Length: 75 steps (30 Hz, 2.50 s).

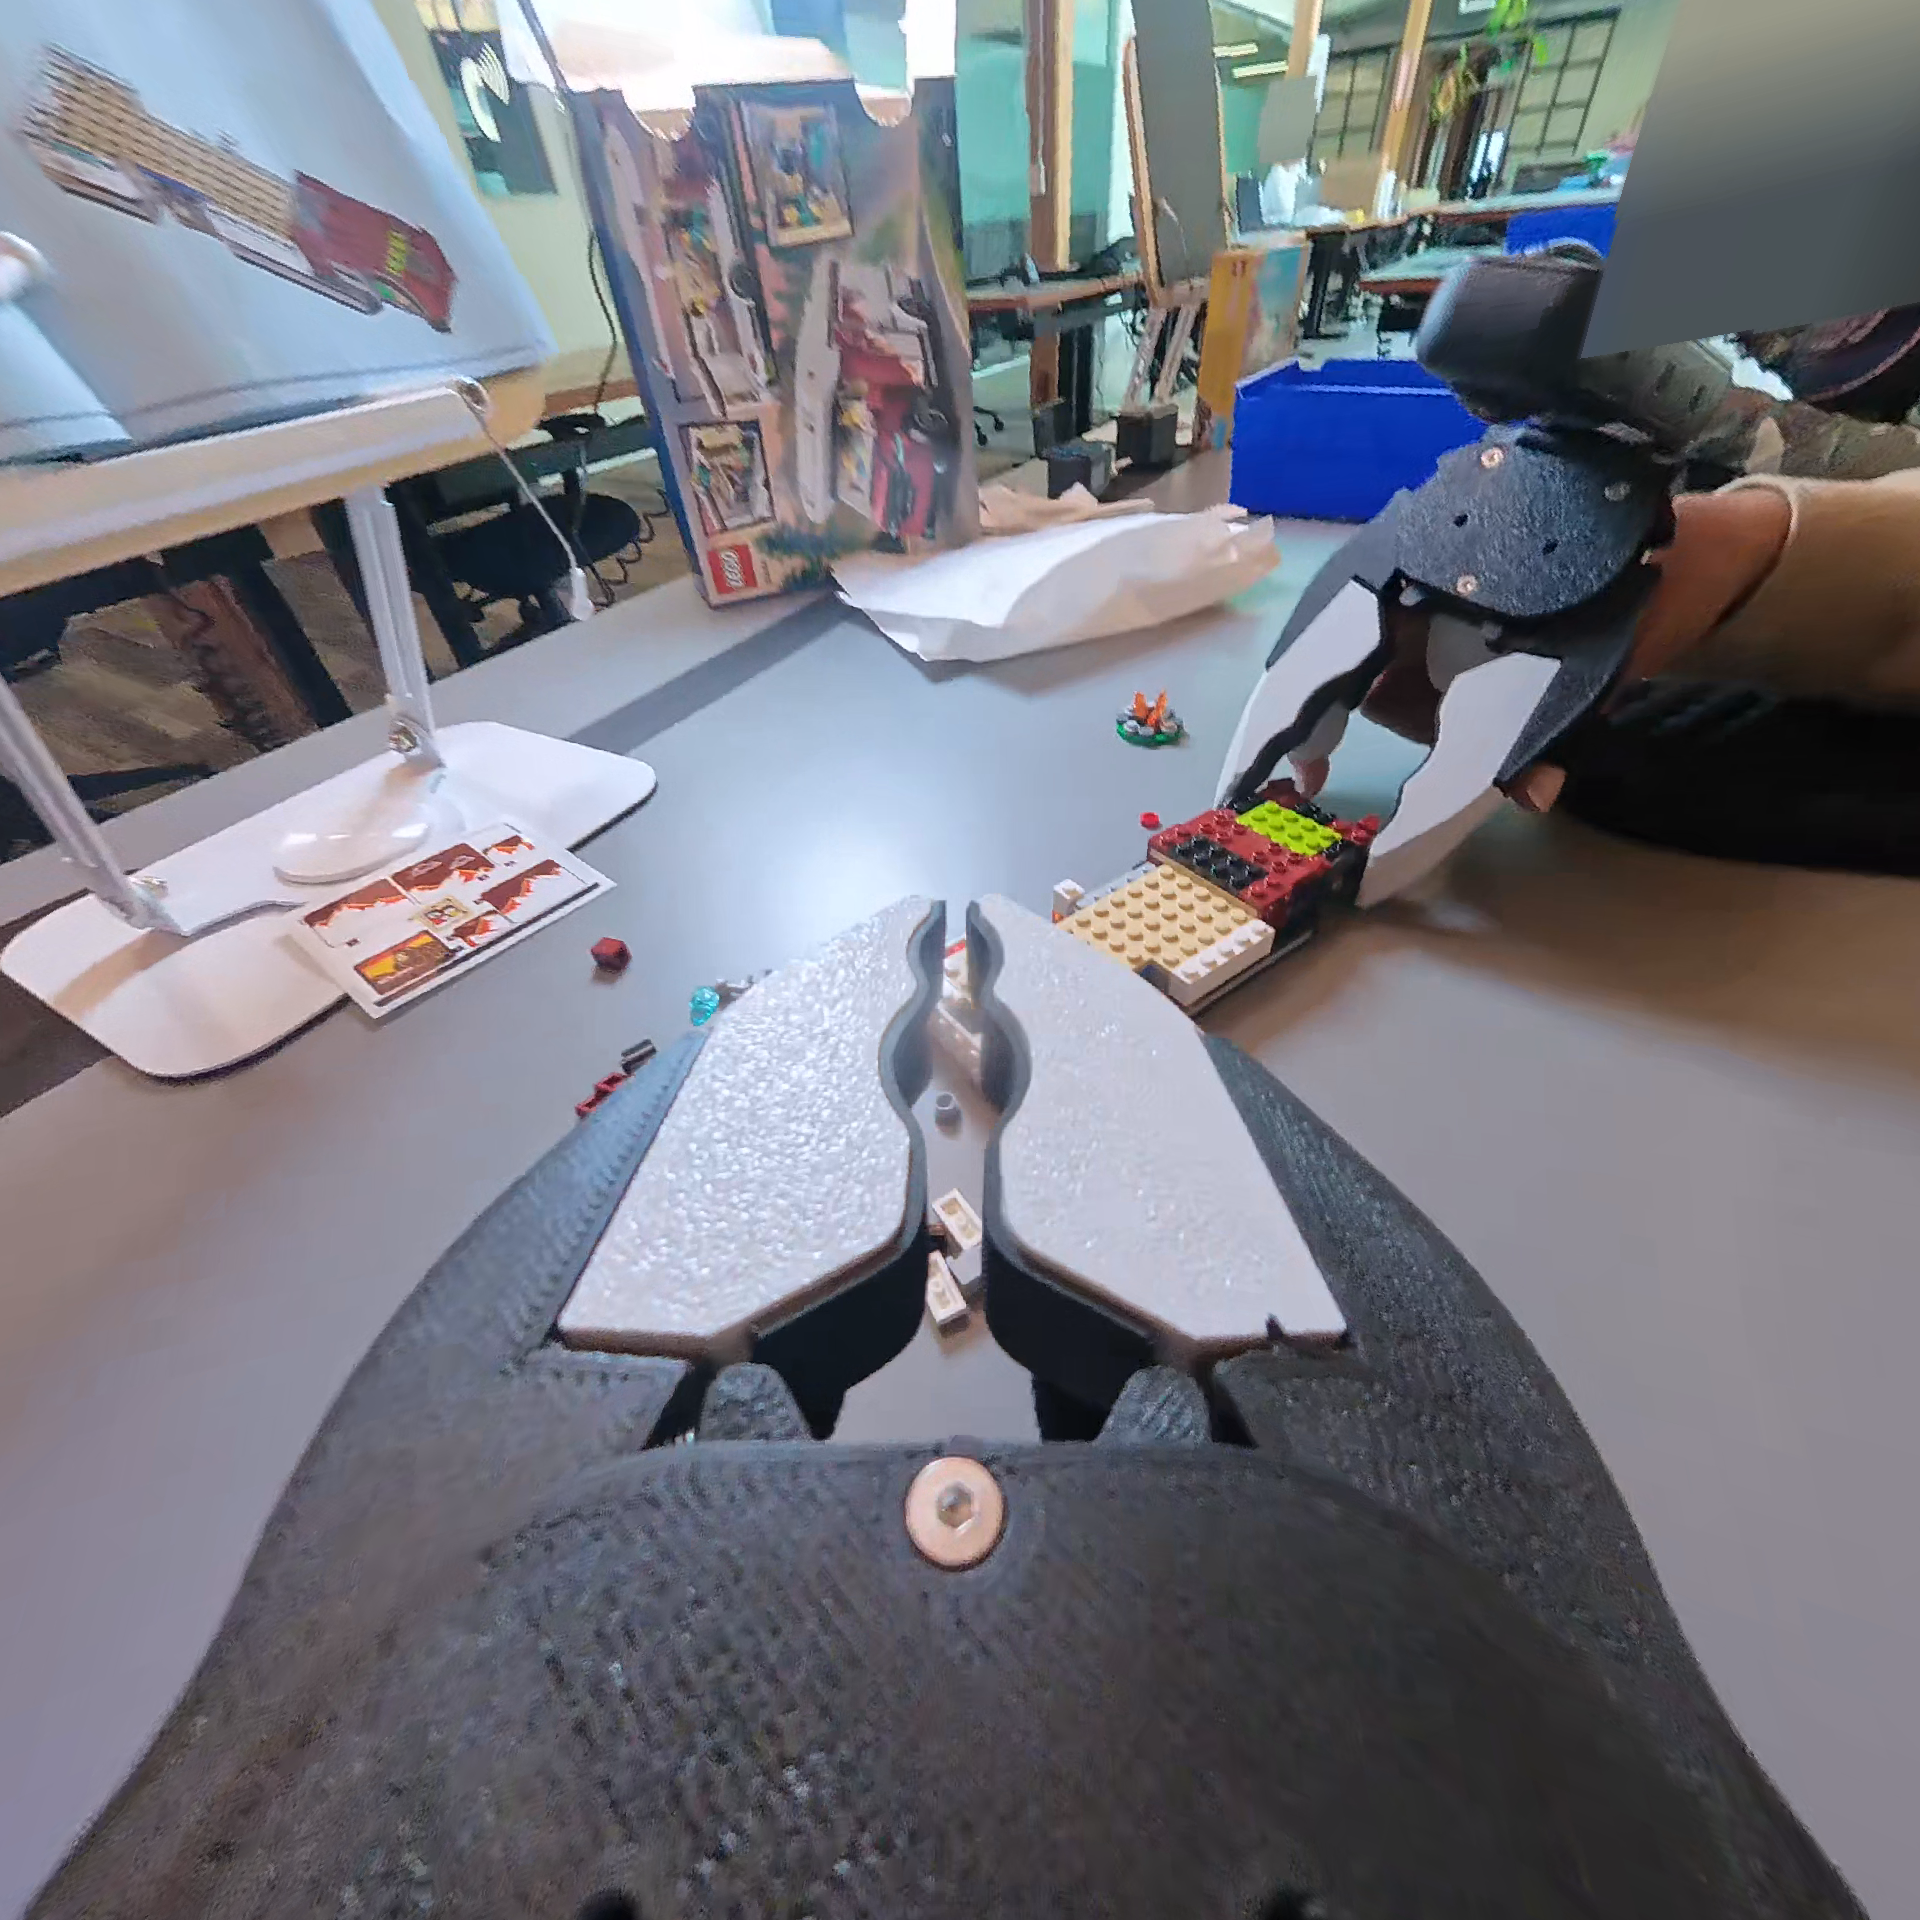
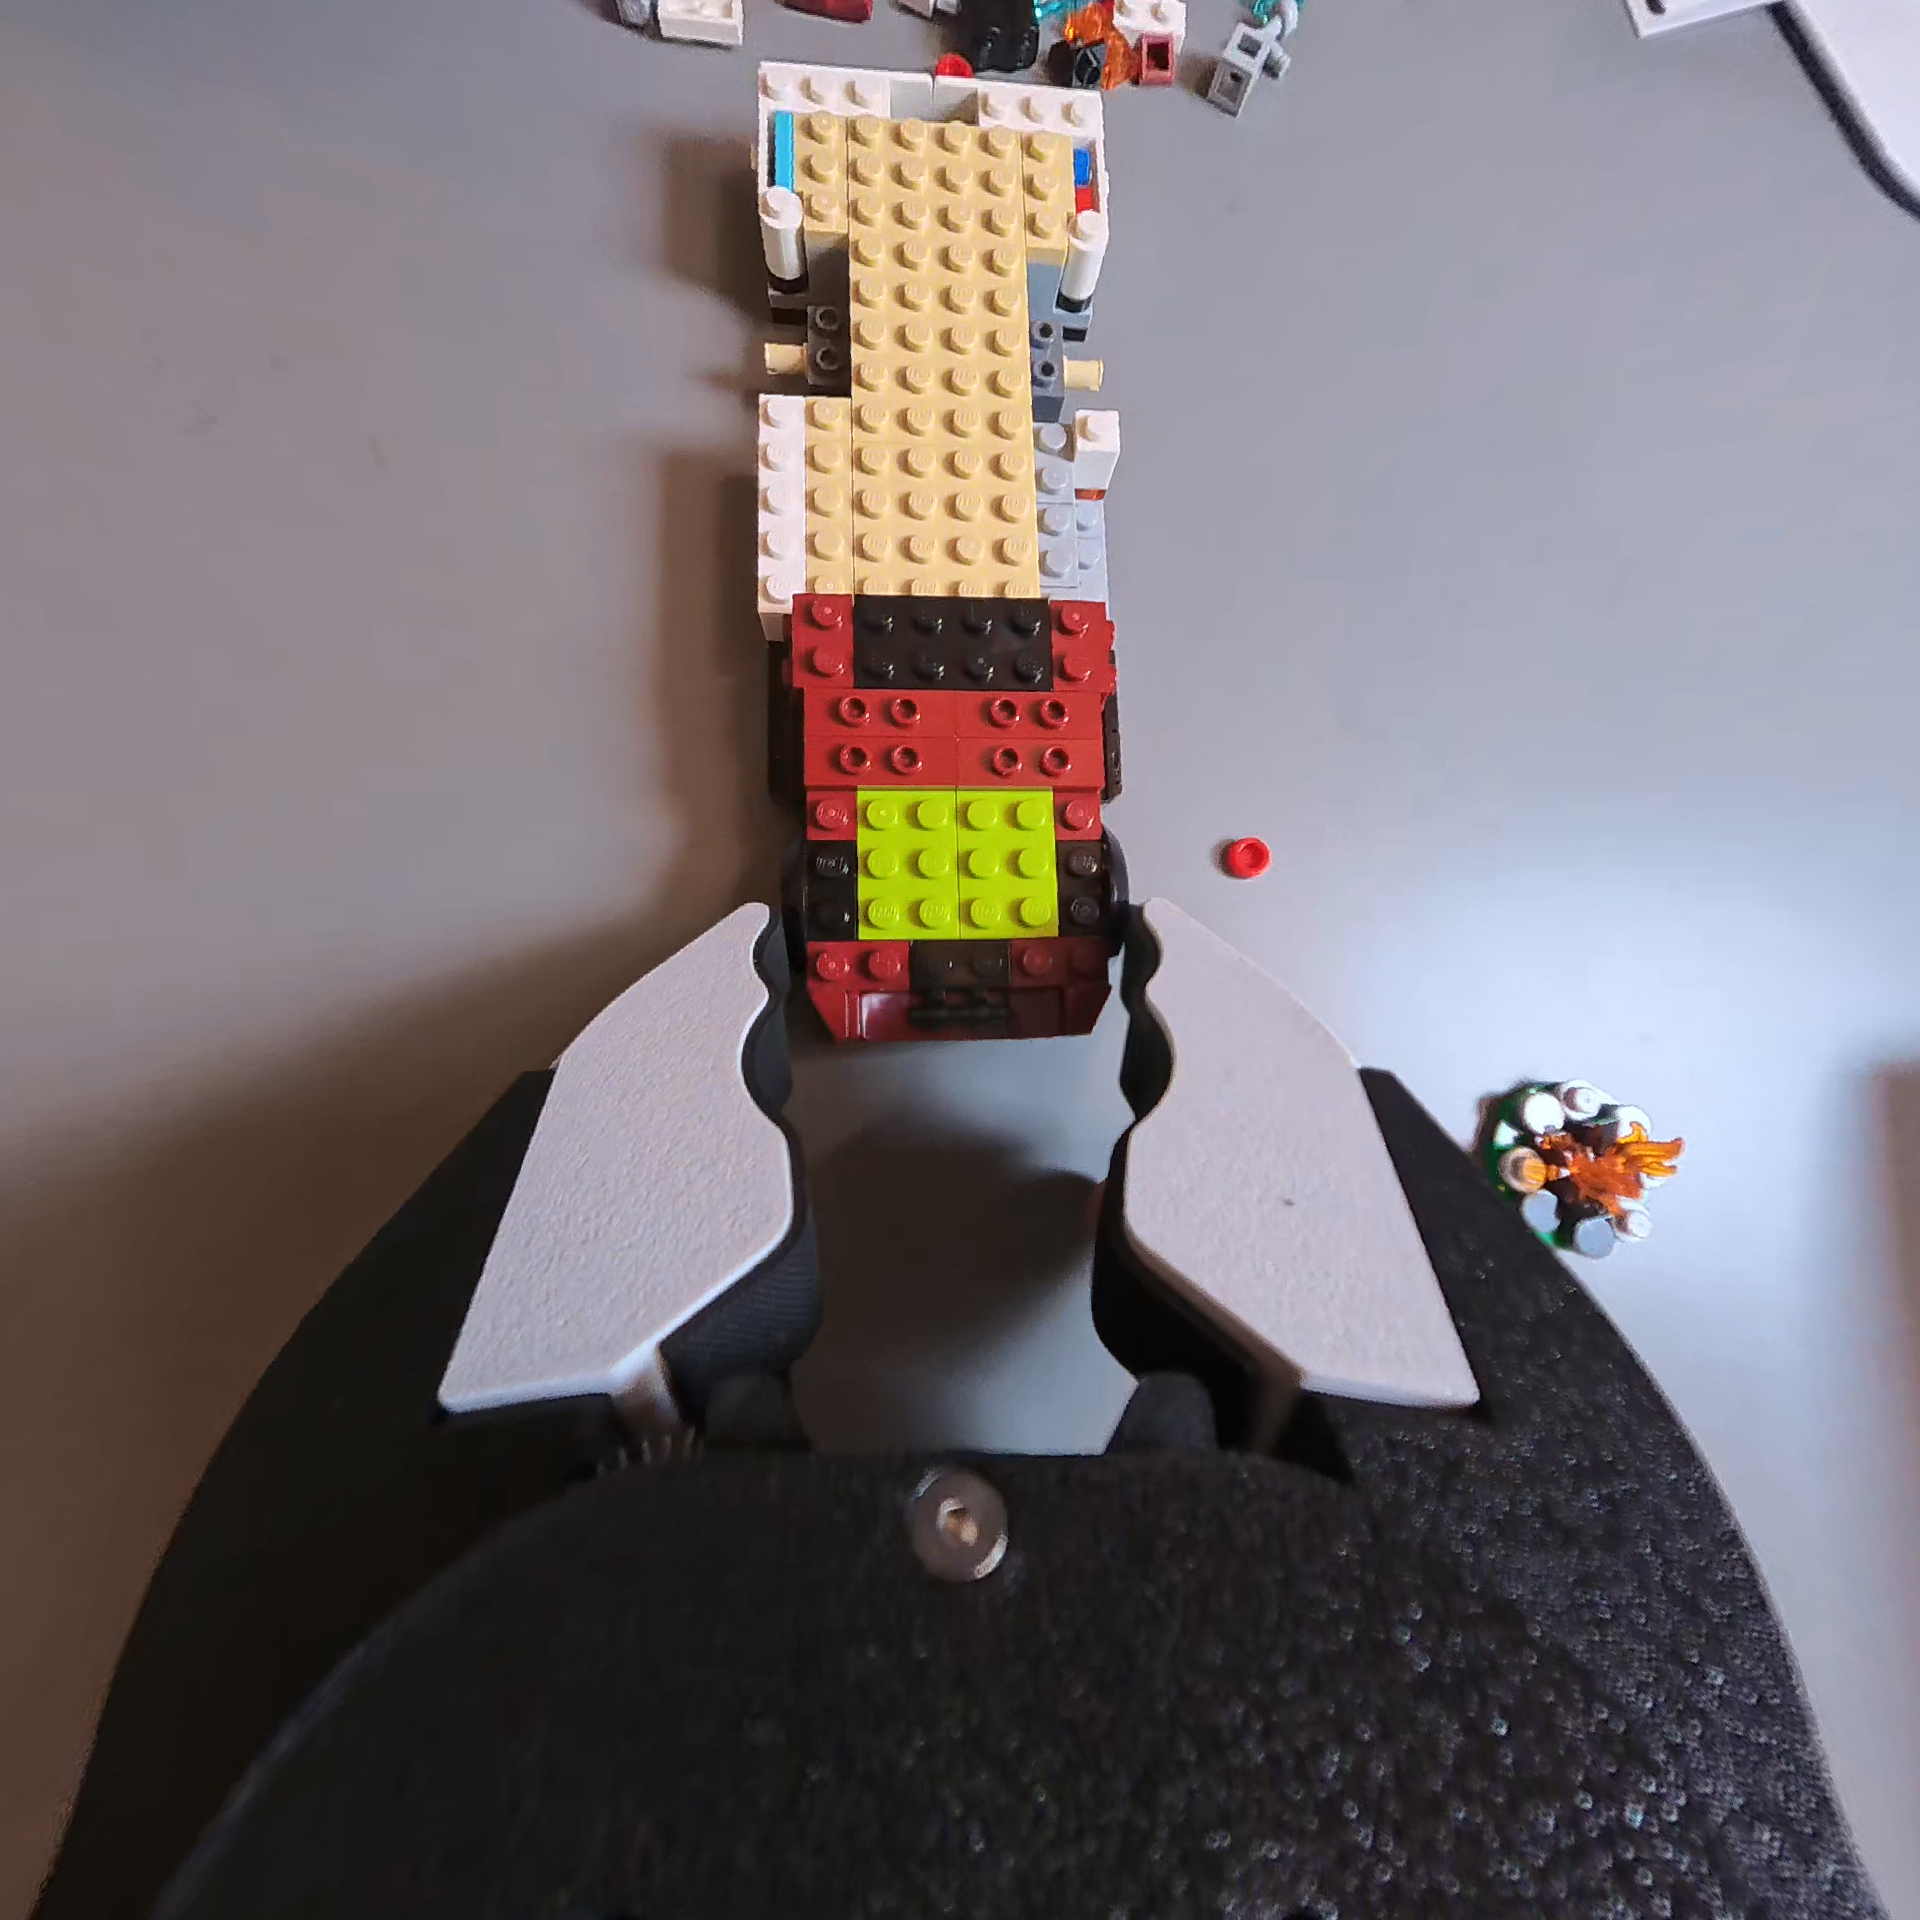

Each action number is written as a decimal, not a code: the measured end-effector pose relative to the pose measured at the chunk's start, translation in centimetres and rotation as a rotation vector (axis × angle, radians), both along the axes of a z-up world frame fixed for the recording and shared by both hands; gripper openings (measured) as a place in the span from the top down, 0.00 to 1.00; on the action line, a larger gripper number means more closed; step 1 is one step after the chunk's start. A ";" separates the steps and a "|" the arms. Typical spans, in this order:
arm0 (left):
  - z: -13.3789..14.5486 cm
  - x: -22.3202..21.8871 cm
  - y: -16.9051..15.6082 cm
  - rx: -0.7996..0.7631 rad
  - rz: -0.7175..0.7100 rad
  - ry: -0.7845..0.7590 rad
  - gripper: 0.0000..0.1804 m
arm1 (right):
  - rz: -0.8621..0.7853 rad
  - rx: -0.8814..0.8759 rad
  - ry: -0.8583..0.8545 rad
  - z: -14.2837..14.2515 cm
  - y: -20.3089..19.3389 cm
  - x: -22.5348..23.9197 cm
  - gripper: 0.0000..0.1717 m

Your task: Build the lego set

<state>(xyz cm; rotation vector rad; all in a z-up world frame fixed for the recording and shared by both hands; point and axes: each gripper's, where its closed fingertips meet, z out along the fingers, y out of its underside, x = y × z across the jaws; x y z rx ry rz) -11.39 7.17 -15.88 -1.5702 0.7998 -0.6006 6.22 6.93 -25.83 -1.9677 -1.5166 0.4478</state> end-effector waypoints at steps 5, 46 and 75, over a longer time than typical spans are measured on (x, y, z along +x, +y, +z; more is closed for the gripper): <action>0.3 -0.8 0.6 -0.002 0.047 -0.036 1.00 | 0.005 0.018 0.179 2.6 0.2 -0.8 0.57; 1.5 -4.4 2.8 0.080 0.247 -0.117 0.98 | -0.420 0.458 0.830 12.7 6.7 4.7 1.00; 0.9 -4.4 3.2 0.060 0.240 -0.097 0.97 | -0.297 0.617 0.833 26.7 29.7 -18.7 1.00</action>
